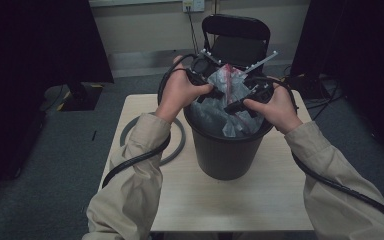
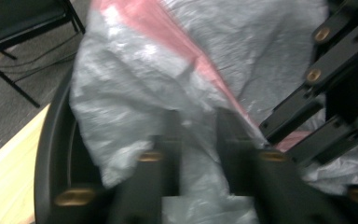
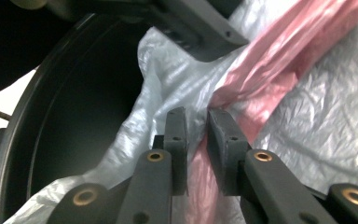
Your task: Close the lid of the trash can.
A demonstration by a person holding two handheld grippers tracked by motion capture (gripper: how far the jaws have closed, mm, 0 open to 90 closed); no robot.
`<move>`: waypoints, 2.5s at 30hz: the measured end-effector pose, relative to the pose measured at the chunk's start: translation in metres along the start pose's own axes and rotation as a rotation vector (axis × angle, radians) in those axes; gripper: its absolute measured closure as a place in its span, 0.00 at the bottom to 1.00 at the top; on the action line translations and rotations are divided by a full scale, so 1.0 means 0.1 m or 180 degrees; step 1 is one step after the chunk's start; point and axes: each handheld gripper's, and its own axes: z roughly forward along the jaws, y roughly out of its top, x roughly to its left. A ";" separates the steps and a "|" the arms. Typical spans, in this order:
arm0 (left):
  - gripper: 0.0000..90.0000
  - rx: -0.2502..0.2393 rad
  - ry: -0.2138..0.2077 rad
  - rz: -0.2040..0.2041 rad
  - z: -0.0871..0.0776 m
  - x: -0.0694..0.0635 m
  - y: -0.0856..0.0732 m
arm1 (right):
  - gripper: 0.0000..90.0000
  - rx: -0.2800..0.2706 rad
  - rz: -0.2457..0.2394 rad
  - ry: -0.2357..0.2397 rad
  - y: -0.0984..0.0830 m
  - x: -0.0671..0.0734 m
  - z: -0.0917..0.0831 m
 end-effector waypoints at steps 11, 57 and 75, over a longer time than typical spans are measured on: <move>1.00 0.0157 -0.0105 -0.0024 -0.16 0.02 -0.12 | 0.63 -0.0197 0.0146 -0.0397 -0.01 -0.17 -0.28; 1.00 0.0017 0.0061 -0.0252 -0.19 0.07 -0.16 | 0.80 0.0020 -0.0090 -0.0137 0.23 0.03 -0.06; 1.00 0.0008 -0.0063 -0.0133 -0.39 0.16 -0.21 | 0.48 -0.0093 0.0046 -0.0381 0.51 -0.08 0.02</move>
